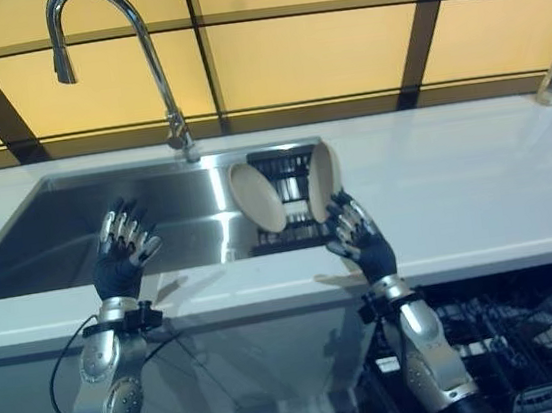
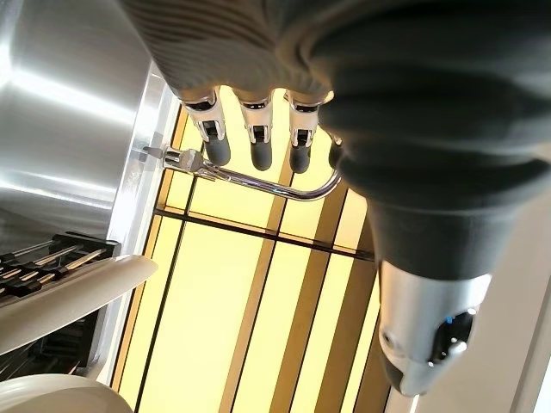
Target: Pick up plates and place into dishwasher.
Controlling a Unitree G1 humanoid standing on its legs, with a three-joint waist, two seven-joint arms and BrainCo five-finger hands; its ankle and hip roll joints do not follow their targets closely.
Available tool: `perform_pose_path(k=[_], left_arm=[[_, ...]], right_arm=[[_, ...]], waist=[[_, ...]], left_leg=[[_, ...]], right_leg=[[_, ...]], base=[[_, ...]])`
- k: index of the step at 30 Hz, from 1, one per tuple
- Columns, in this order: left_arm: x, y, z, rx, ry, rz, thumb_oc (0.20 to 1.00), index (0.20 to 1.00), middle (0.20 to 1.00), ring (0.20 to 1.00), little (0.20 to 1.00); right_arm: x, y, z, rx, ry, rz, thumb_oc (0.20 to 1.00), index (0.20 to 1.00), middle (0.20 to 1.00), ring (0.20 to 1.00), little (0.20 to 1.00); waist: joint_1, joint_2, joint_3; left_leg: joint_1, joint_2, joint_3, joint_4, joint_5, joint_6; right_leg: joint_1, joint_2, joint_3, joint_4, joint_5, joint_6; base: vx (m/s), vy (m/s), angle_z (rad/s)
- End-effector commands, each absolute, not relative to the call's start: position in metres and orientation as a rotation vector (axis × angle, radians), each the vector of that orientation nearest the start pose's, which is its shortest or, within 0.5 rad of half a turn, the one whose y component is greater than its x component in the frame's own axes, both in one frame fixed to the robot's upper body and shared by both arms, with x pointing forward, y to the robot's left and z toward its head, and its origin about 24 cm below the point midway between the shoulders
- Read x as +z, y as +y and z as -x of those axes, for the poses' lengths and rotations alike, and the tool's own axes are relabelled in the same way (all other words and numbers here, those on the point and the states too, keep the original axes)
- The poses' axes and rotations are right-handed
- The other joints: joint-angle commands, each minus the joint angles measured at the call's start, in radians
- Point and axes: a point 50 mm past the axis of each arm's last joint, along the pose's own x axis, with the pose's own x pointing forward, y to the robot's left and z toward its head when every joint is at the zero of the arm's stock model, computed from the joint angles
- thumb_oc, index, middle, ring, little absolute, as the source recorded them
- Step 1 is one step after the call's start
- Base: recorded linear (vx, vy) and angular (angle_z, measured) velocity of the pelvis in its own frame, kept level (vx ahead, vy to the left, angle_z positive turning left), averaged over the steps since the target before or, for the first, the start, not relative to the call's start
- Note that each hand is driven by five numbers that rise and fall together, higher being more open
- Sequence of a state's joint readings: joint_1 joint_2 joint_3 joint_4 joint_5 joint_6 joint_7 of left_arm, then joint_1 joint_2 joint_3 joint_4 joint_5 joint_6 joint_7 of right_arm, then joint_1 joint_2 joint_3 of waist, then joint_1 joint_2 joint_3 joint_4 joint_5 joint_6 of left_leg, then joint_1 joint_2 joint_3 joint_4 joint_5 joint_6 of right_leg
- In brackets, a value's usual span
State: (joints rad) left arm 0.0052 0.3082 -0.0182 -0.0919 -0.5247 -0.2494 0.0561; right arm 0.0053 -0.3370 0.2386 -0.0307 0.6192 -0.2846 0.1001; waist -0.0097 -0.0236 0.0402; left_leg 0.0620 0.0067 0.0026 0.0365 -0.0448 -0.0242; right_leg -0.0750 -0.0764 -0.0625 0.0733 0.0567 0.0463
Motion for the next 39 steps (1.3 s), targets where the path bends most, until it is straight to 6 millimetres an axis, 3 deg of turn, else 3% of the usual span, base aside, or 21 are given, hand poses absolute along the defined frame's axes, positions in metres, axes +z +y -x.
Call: perform_pose_path(k=[1, 21, 39], left_arm=[[0.107, 0.207, -0.243, -0.005, -0.396, 0.18, 1.0, 1.0, 1.0, 1.0, 1.0], [0.113, 0.214, -0.246, 0.012, -0.418, 0.185, 1.0, 1.0, 1.0, 1.0, 1.0], [0.115, 0.222, -0.236, 0.038, -0.452, 0.206, 1.0, 1.0, 1.0, 1.0, 1.0]], right_arm=[[0.097, -0.157, -0.249, 0.291, -0.35, -0.33, 1.0, 1.0, 1.0, 1.0, 1.0], [0.091, -0.15, -0.248, 0.339, -0.307, -0.335, 1.0, 1.0, 1.0, 1.0, 1.0], [0.083, -0.157, -0.245, 0.297, -0.271, -0.357, 1.0, 1.0, 1.0, 1.0, 1.0]], waist=[[0.01, -0.006, -0.013], [-0.006, 0.01, -0.034], [-0.008, 0.005, -0.029]], left_leg=[[-0.047, 0.02, 0.016, -0.021, -0.011, 0.012], [-0.04, 0.017, 0.03, 0.011, -0.03, 0.004], [-0.031, 0.007, 0.03, 0.021, -0.043, 0.012]], right_leg=[[0.053, -0.035, -0.012, -0.004, -0.072, 0.076], [0.082, -0.038, 0.004, -0.021, -0.086, 0.068], [0.087, -0.039, 0.011, -0.015, -0.089, 0.067]], base=[[0.04, -0.029, 0.0], [0.05, 0.006, -0.03], [0.03, 0.007, 0.0]])
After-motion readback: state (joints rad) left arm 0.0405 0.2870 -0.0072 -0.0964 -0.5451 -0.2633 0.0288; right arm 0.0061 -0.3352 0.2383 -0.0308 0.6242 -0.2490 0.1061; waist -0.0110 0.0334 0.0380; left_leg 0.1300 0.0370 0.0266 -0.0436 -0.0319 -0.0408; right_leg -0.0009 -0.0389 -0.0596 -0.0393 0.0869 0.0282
